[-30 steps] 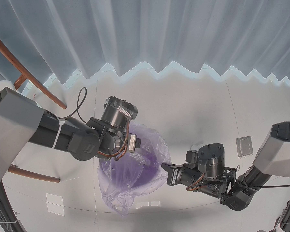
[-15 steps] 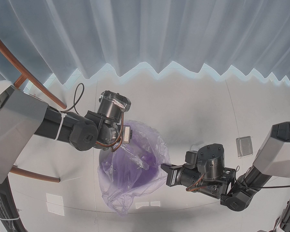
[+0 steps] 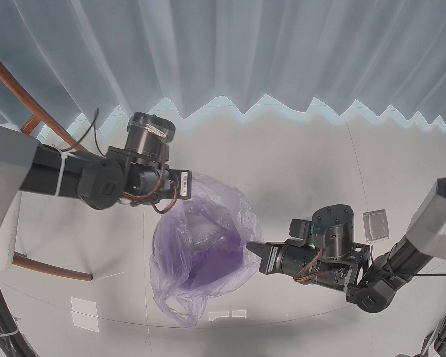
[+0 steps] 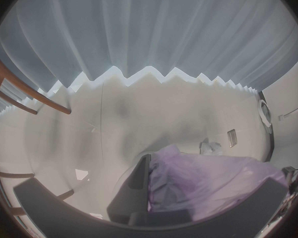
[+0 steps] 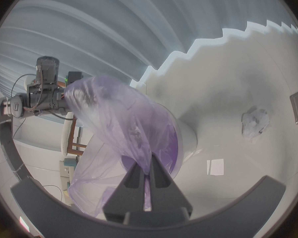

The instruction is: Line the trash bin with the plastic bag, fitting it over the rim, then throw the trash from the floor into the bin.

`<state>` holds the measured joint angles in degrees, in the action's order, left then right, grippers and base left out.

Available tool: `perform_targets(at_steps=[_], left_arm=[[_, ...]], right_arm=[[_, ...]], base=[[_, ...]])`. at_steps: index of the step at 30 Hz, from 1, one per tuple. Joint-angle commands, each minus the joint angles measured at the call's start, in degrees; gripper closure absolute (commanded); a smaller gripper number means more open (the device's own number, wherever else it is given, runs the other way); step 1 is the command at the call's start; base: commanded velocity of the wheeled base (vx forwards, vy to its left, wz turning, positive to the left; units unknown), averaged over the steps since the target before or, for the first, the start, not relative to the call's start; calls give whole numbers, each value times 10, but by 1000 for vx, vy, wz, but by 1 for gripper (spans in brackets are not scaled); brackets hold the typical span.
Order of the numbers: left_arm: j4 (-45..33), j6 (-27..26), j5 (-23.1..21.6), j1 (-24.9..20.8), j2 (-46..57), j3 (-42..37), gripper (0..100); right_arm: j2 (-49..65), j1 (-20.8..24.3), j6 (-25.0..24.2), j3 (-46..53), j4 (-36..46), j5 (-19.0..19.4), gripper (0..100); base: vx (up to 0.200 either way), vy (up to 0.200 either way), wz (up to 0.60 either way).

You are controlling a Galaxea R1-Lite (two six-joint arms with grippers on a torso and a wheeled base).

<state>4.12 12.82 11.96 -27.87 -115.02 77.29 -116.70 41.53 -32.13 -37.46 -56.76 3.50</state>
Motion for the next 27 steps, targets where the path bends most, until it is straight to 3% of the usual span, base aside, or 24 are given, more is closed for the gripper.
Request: perform_targets(at_steps=[1,3,4,6,15,18,27], left_arm=[[-84,-1,-84,57,83,6,100],[-105,3,-106,65,91,8,100],[-142,6,-138,84,95,8,100],[-161,11,-155,104,92,8,100],[-154,38,-180,130,66,22,100],[-164,82,-182,128,48,48,100],[-173,137,-194,129,39,30,100]], right_arm=[[27,-47,-6,-66,68,43,100],[29,-52,-6,-82,87,50,100],[29,-65,-11,-118,137,71,100],[28,-77,-23,-161,187,89,100],[-3,-105,-39,-266,291,92,100],[-21,-116,-39,-311,318,91,100],[-72,-126,-41,-403,355,89,100]], base=[[0,0,0],[0,0,0],[0,0,0],[0,0,0],[0,0,0],[0,0,0],[0,0,0]])
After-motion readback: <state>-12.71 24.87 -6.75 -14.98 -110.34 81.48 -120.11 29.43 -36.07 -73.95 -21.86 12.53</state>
